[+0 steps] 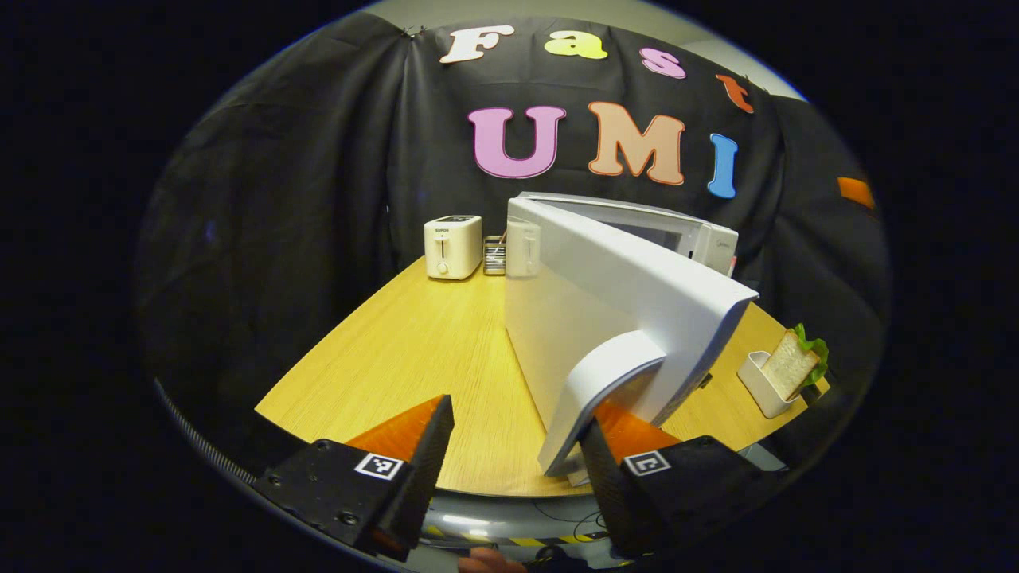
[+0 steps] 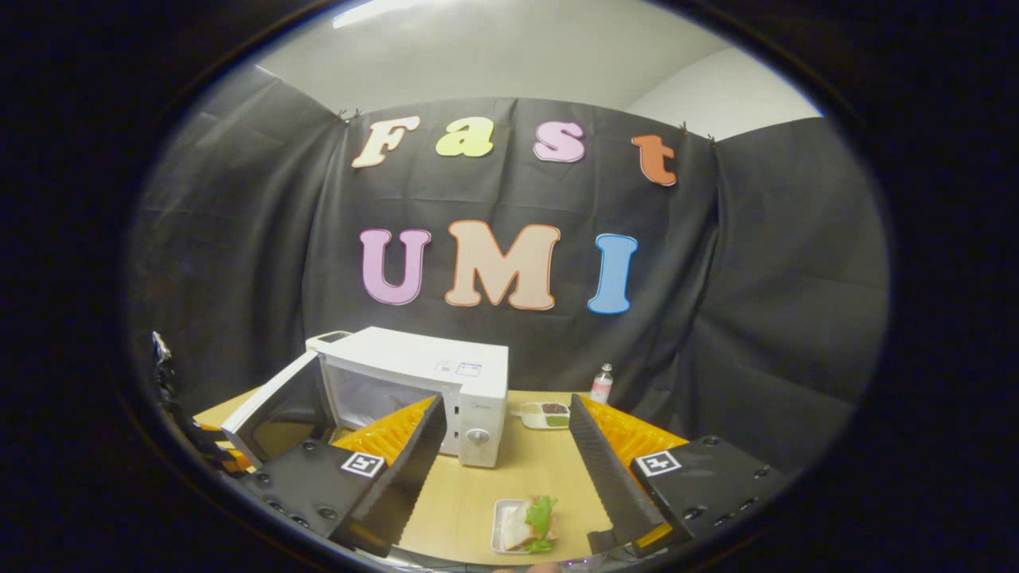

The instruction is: Open the microwave oven with the left hand, put the food in, and close the microwave oven.

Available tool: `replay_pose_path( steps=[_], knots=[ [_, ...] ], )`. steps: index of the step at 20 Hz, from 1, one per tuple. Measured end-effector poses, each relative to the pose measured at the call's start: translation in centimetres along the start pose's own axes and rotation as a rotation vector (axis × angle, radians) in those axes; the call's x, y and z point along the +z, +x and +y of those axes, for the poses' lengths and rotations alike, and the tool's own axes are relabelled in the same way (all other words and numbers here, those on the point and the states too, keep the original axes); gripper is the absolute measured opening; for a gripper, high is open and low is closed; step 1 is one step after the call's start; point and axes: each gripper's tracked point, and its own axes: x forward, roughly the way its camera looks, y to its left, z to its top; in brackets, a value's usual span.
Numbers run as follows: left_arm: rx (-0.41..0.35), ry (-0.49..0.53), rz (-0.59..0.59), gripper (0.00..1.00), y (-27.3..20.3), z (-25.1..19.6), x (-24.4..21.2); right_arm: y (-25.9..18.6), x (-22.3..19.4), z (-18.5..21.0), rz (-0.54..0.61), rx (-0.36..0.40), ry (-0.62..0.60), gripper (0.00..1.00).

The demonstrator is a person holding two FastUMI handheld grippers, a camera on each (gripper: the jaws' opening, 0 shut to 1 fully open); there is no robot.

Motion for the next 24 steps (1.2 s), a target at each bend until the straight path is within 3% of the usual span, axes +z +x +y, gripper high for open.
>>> replay_pose_path(
  steps=[1, 10, 18, 24],
  knots=[
    [0.006, 0.007, -0.005, 0.92, -0.2, 0.1, 0.2, -0.1, -0.2, -0.1, 0.000, -0.002, -0.003, 0.98],
    [-0.006, 0.044, -0.045, 0.91, -3.1, -0.2, 1.8, -0.3, -3.8, -0.9, 0.028, -0.018, -0.035, 0.97],
    [-0.011, 0.116, -0.190, 0.89, -7.8, 0.1, 7.2, 1.8, -12.3, -1.4, 0.121, 0.011, -0.049, 0.98],
    [0.038, 0.056, -0.310, 0.89, -10.8, 0.4, 13.3, 4.9, -20.1, -4.2, 0.253, -0.056, 0.004, 0.98]
  ],
)
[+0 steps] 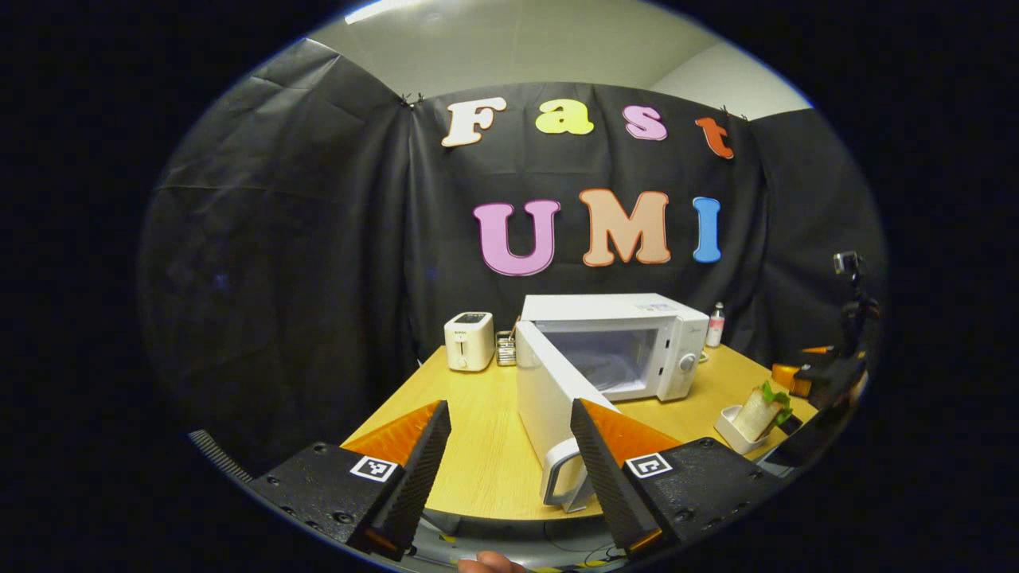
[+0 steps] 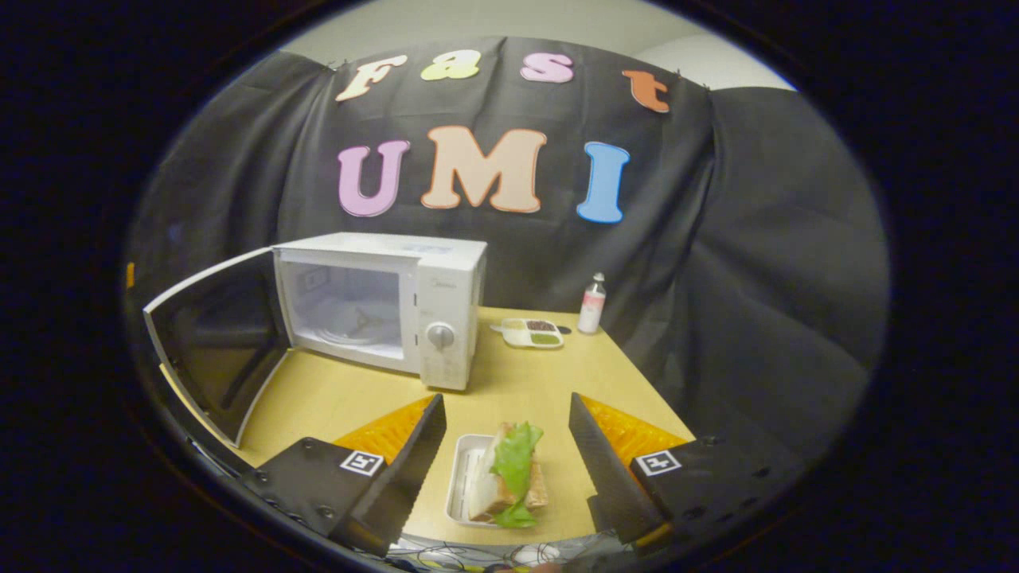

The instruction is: Open the microwave oven with the left hand, put the food in, and close the microwave oven.

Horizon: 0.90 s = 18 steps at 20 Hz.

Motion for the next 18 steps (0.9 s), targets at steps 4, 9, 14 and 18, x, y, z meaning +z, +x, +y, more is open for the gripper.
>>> replay_pose_path(
  steps=[4, 9, 14, 18],
  knots=[
    [0.026, -0.006, -0.029, 0.88, -0.1, 0.3, 2.2, 2.4, -4.8, -0.4, 0.112, -0.016, 0.047, 0.98],
    [0.020, -0.012, -0.065, 0.88, 0.1, -0.7, 4.0, 3.7, -8.9, -0.3, 0.214, -0.027, 0.076, 0.98],
    [0.024, 0.002, -0.054, 0.89, 0.8, -0.5, 4.1, 4.4, -9.7, 0.0, 0.240, -0.031, 0.093, 0.89],
    [0.035, -0.021, -0.064, 0.90, 0.7, -0.7, 4.6, 4.6, -10.1, 0.2, 0.261, -0.028, 0.109, 0.64]
  ],
)
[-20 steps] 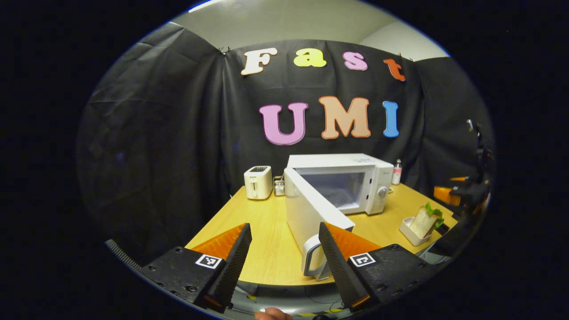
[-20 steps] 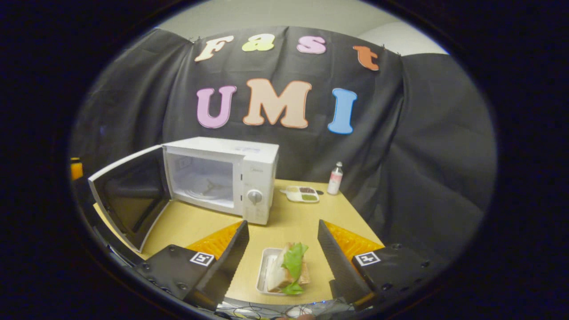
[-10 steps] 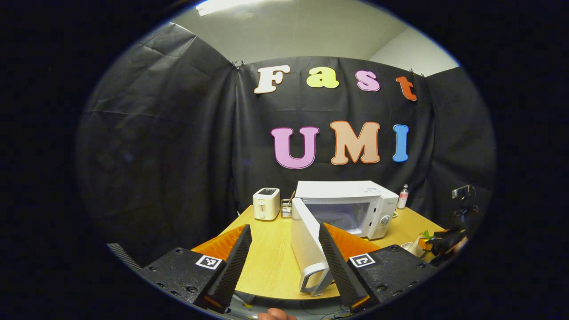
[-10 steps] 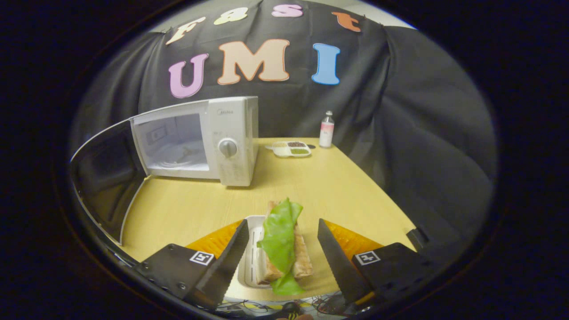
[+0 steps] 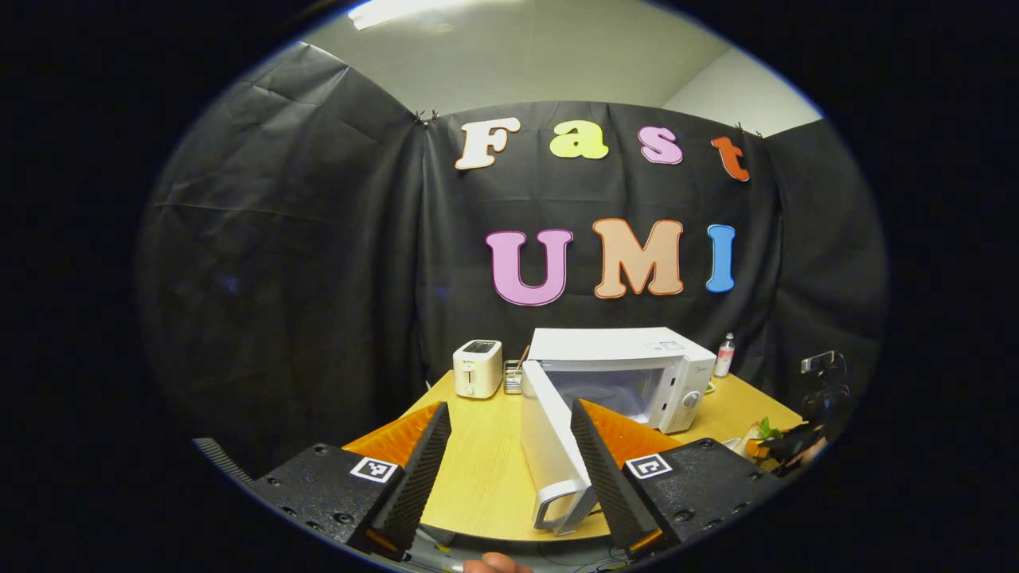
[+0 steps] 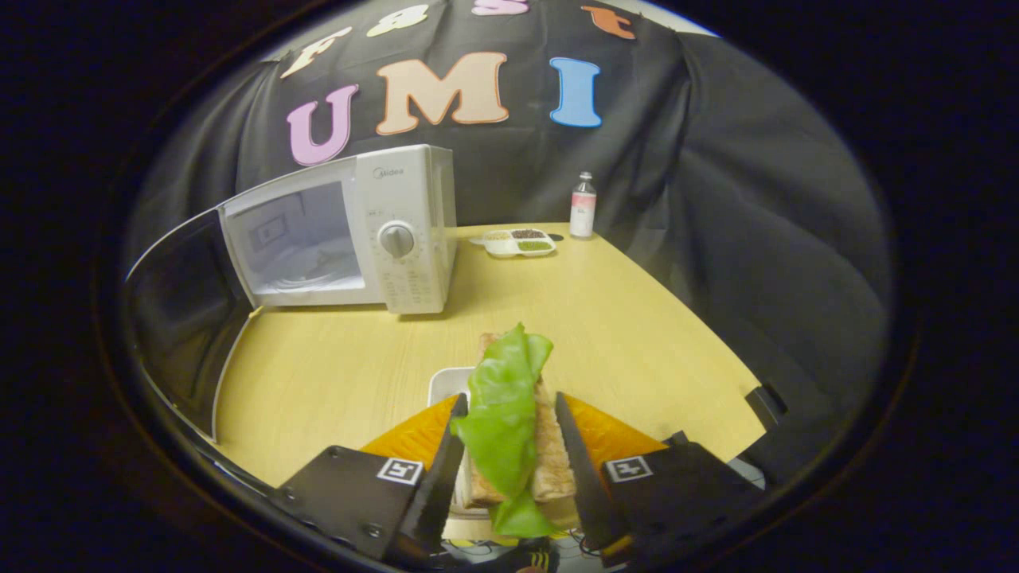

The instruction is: Open the microwave oven with the left hand, put the food in, and close the microwave oven.

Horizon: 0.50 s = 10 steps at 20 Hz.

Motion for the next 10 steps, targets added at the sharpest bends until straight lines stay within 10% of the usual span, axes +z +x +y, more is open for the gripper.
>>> replay_pose_path(
  steps=[10],
  knots=[
    [0.024, 0.000, -0.007, 0.89, -0.4, 0.9, -0.1, -1.0, 0.2, 1.5, 0.057, 0.058, 0.013, 0.36]
  ],
)
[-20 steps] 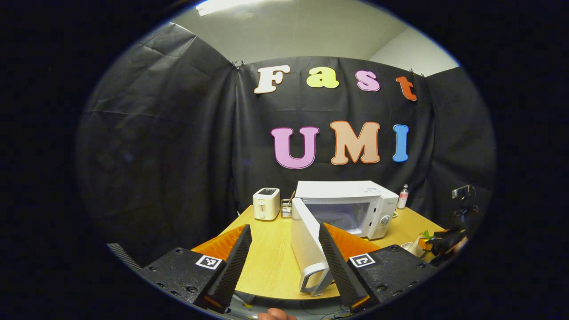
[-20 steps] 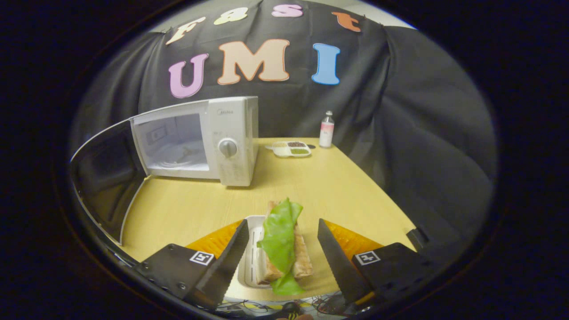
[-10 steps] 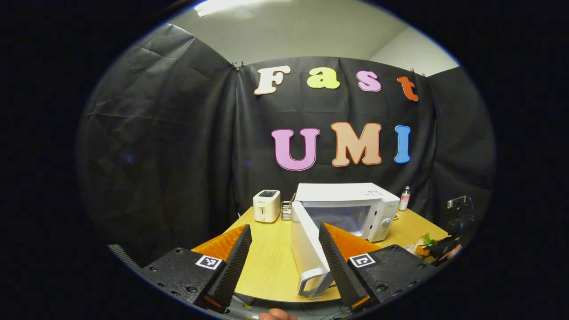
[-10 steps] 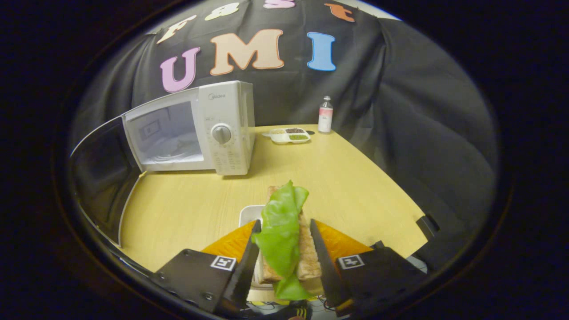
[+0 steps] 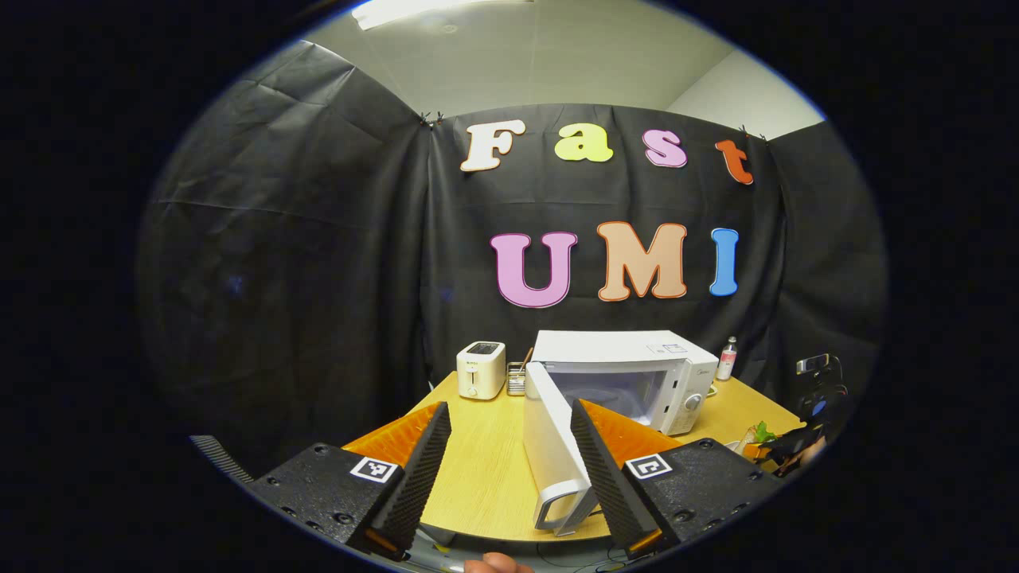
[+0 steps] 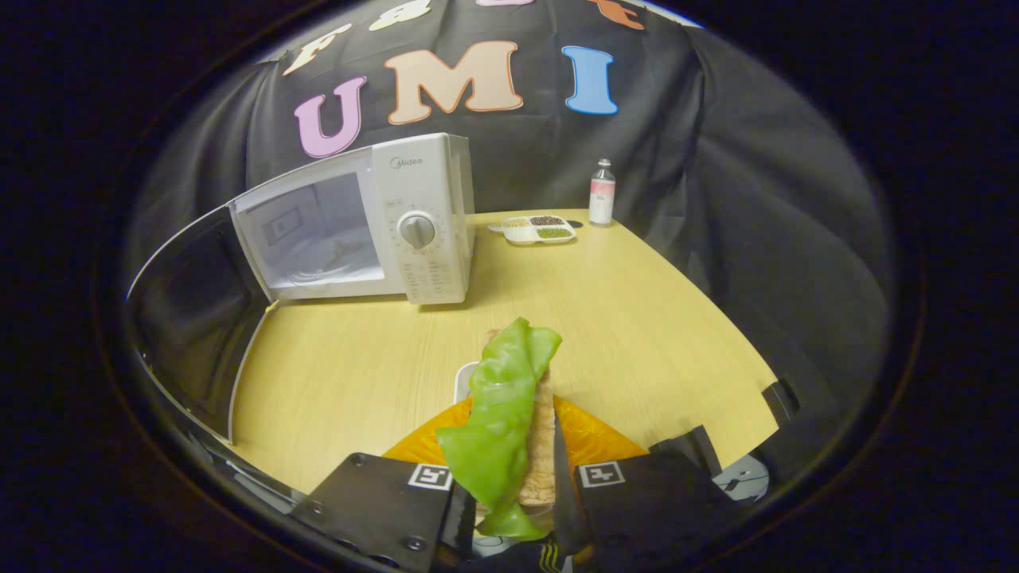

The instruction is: Open the microwave oven with the left hand, put the food in, and close the microwave oven.

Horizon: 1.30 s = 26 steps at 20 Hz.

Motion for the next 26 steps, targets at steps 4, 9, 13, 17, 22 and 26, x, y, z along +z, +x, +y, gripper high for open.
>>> replay_pose_path(
  steps=[4, 9, 13, 17, 22, 26],
  knots=[
    [0.011, -0.018, -0.018, 0.89, -0.4, 0.4, 0.5, -0.7, 2.0, -0.1, -0.033, 0.005, 0.017, 0.44],
    [-0.002, -0.044, -0.016, 0.88, -0.2, 0.2, -0.1, -1.8, 4.5, 0.5, -0.063, 0.020, 0.102, 0.31],
    [-0.011, -0.077, -0.046, 0.89, 0.0, 0.4, 0.7, -2.3, 6.7, 2.6, -0.088, 0.060, 0.155, 0.30],
    [-0.052, -0.061, -0.144, 0.90, -0.3, -0.4, 3.3, -2.1, 8.1, 6.2, -0.087, 0.117, 0.182, 0.30],
    [-0.063, -0.044, -0.151, 0.91, -0.4, -1.4, 3.6, -0.7, 9.9, 13.4, -0.078, 0.243, 0.265, 0.30],
    [-0.079, -0.021, -0.193, 0.95, -0.5, -1.9, 5.2, 1.1, 11.3, 19.3, -0.078, 0.319, 0.340, 0.37]
  ],
)
